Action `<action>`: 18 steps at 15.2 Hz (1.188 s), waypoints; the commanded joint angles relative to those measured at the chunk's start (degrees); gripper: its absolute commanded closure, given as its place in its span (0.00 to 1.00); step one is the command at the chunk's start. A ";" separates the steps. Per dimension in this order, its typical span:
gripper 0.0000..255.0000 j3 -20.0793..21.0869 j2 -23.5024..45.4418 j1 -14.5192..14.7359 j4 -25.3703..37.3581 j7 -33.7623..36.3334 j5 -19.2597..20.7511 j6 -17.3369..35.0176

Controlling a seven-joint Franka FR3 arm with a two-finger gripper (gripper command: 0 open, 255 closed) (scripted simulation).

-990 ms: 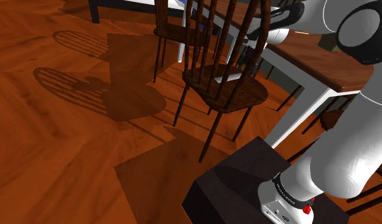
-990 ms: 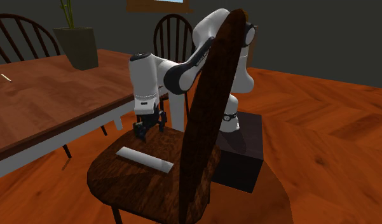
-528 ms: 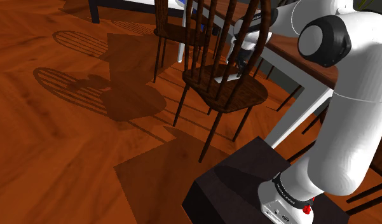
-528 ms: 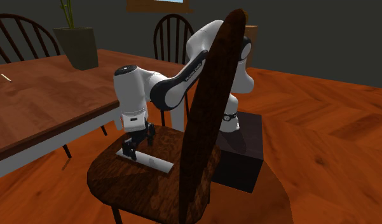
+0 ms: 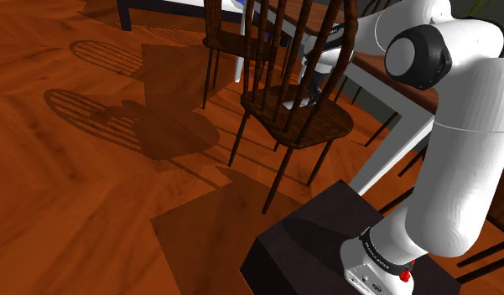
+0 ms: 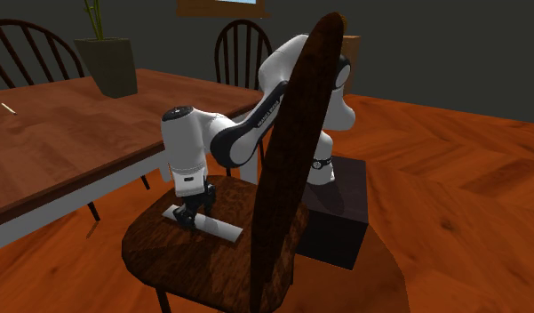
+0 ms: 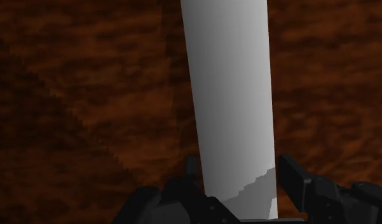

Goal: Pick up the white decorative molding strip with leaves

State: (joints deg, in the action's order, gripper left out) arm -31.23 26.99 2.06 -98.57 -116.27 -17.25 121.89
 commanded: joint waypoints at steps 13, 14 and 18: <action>1.00 -0.49 -1.26 0.29 1.08 0.58 0.87 -2.17; 1.00 -0.61 -1.58 0.35 1.42 0.73 1.10 -2.78; 1.00 -1.05 -2.76 0.56 2.93 1.31 1.95 -5.29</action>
State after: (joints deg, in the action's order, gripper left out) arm -32.17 24.56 2.54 -95.85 -115.09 -15.52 117.11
